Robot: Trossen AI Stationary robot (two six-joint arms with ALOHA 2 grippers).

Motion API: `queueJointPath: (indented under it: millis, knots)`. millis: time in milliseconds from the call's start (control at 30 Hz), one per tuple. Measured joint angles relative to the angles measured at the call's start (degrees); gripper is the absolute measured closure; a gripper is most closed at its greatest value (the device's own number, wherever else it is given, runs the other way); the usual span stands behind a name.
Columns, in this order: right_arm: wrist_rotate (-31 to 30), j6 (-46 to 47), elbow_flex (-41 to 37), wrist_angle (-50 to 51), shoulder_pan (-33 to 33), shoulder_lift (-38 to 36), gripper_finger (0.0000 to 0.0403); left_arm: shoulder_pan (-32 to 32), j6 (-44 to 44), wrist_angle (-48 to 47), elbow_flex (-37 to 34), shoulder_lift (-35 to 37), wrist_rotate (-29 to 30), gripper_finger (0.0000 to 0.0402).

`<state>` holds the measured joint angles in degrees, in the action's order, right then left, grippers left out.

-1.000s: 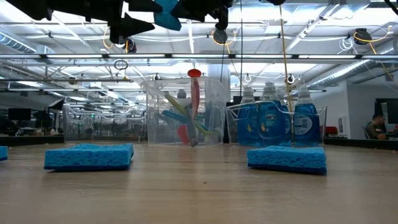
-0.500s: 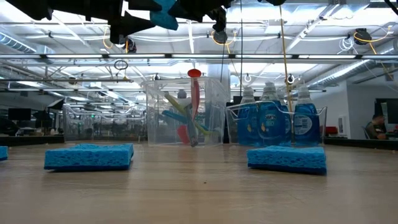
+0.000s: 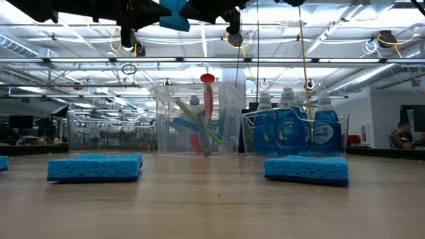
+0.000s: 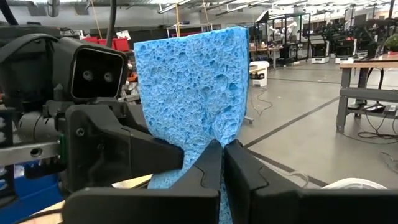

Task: Pick & Place Kitchen Sink Supplies
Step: Put the blue sponge into the left transparent bin

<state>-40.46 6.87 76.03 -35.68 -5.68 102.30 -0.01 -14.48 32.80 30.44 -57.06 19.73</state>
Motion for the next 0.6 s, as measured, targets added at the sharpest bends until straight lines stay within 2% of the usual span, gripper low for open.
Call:
queueJointPath:
  millis: [167, 300, 600]
  knots:
    - [0.0, 2.7, 0.0, 0.2, 0.0, 0.0, 0.0398, 0.7, -1.3, -0.5, 0.0, 0.2, -0.4, 0.0393]
    - [0.3, 3.0, 0.0, 1.3, 0.0, 0.0, 0.0376, 0.7, -1.3, -3.0, 0.0, 1.3, 0.7, 0.0394]
    - [0.8, 3.0, 0.0, 1.2, -0.5, 0.0, 0.0272, 0.7, -1.4, -15.3, 0.0, 10.4, 9.8, 0.0394]
